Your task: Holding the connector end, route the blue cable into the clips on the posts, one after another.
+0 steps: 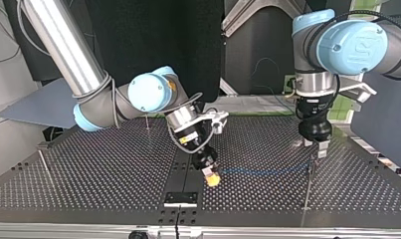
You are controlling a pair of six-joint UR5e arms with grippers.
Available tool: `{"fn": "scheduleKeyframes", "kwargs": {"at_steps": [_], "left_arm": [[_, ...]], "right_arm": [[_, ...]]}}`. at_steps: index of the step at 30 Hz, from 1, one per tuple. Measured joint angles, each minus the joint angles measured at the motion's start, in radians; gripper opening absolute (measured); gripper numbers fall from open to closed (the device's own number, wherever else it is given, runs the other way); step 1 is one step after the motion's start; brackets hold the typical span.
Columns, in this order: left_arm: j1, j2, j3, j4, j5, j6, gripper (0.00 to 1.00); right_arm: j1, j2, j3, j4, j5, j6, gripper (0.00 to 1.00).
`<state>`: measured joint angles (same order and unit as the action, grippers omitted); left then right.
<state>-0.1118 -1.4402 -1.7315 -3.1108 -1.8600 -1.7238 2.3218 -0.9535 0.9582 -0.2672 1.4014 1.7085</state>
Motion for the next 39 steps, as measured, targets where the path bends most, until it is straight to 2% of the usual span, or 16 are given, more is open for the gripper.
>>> {"fn": "scheduleKeyframes", "kwargs": {"at_steps": [39], "left_arm": [[-0.003, -0.006, 0.0, 0.004, 0.0, 0.016, 1.0]], "right_arm": [[0.0, 0.005, 0.0, 0.003, 0.0, 0.001, 0.0]]}}
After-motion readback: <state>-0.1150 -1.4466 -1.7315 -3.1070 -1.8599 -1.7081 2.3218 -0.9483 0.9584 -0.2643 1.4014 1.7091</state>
